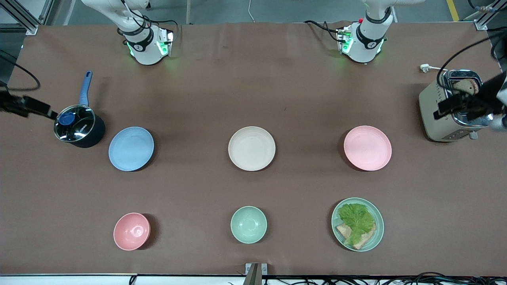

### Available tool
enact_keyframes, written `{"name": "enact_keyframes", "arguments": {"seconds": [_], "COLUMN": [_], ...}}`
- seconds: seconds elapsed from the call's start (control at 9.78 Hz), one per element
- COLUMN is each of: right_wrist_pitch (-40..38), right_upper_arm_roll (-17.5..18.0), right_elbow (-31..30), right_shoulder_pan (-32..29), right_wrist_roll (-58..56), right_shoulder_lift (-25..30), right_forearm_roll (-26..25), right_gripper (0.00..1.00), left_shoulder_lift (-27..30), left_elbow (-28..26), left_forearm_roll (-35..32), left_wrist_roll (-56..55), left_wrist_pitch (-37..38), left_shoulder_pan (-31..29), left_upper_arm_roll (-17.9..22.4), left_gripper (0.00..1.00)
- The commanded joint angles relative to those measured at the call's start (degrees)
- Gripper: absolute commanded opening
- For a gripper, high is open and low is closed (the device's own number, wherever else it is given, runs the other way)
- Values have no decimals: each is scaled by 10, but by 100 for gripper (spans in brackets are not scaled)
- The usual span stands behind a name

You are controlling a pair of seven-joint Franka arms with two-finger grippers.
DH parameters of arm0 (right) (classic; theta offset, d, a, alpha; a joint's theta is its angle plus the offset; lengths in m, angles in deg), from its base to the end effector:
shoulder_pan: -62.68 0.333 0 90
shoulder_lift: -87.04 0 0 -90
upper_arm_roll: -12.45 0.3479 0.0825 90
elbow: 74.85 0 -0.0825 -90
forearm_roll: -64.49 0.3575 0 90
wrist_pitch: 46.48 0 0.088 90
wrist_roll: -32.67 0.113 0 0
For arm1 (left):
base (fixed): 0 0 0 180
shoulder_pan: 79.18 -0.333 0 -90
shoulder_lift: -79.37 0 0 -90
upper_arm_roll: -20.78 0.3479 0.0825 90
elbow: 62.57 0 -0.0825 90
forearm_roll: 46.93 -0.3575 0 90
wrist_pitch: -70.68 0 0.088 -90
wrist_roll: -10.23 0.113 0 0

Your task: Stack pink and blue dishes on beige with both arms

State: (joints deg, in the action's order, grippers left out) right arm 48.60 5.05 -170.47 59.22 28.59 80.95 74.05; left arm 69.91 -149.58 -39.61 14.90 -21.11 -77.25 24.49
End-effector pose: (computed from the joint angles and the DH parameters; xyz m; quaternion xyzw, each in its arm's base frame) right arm 0.5541 -0.0850 0.5577 -0.9930 0.0710 0.0468 0.0824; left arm 0.5818 0.0008 0.5854 0.9973 -0.0208 -0.0372 0.0605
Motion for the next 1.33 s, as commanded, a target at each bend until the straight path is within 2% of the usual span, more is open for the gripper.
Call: {"name": "enact_keyframes", "arguments": {"seconds": [0.0,0.1,0.2,0.41,0.51,0.72,0.92,1.12,1.23], "right_wrist_pitch": [48,66,90,166,207,248,248,248,248], "right_upper_arm_roll": [-17,-25,-39,-67,-73,-75,-76,-76,-76], "right_elbow": [-9,-10,-18,-76,-114,-153,-157,-171,-179], "right_shoulder_pan": [-6,-13,-16,-16,-16,-16,-18,-18,-19], "right_wrist_roll": [-58,-93,-149,-286,-341,-395,-414,-417,-435], "right_shoulder_lift": [-78,-116,-152,-196,-199,-215,-234,-239,-239], "right_forearm_roll": [47,63,101,195,223,268,278,281,281], "right_gripper": [100,100,100,100,100,100,98,87,71], "left_shoulder_lift": [-90,-116,-129,-137,-137,-158,-166,-187,-189], "left_elbow": [-21,-31,-60,-160,-207,-242,-285,-294,-295], "left_forearm_roll": [11,10,10,10,9,10,12,22,23], "left_wrist_roll": [33,38,40,40,39,37,36,39,39], "left_wrist_pitch": [-48,-68,-101,-222,-264,-279,-315,-335,-336], "left_shoulder_pan": [7,10,9,9,8,0,-10,-19,-20], "left_upper_arm_roll": [-1,-1,-3,-2,-1,0,1,1,1], "left_gripper": [100,100,100,100,100,89,77,66,61]}}
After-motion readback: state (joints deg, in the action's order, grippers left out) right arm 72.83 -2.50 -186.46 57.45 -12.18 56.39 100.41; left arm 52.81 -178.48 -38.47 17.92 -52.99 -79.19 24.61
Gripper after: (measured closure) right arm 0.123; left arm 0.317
